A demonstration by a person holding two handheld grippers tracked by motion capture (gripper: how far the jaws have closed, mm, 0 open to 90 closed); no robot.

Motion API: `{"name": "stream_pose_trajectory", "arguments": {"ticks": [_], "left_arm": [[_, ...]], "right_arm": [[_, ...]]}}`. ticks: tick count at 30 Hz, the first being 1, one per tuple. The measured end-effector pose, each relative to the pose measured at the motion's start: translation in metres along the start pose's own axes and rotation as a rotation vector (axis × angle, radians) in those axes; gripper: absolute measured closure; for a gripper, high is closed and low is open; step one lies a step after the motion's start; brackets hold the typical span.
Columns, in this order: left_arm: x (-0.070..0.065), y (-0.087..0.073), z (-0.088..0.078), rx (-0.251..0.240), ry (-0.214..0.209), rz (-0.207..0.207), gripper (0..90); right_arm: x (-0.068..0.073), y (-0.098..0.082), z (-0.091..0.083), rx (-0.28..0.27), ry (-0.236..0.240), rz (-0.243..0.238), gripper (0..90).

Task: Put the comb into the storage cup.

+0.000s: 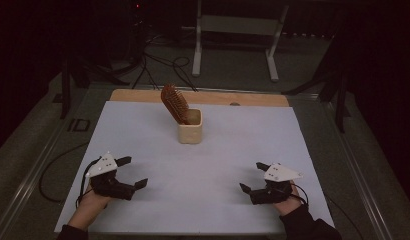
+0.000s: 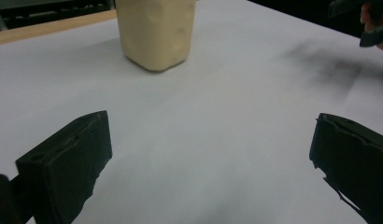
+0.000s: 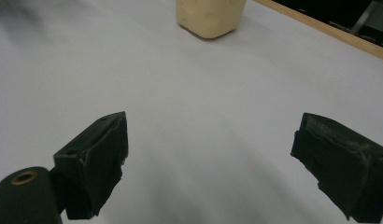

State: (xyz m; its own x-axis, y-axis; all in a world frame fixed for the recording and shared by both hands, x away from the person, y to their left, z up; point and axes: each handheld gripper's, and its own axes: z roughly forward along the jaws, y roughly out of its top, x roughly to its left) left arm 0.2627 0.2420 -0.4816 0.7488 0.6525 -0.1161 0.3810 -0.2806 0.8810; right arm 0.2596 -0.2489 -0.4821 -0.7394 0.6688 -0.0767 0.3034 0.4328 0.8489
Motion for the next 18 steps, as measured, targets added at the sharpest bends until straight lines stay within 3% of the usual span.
{"name": "stream_pose_trajectory", "arguments": {"ticks": [12,18], "left_arm": [[-0.001,-0.03,-0.011,0.021,0.001,-0.035,0.0],[-0.001,-0.042,-0.022,0.002,0.033,-0.05,0.0]], "right_arm": [[0.0,-0.006,0.001,0.013,-0.005,-0.008,9.7],[-0.001,-0.008,0.003,0.015,-0.014,-0.012,9.7]]}}
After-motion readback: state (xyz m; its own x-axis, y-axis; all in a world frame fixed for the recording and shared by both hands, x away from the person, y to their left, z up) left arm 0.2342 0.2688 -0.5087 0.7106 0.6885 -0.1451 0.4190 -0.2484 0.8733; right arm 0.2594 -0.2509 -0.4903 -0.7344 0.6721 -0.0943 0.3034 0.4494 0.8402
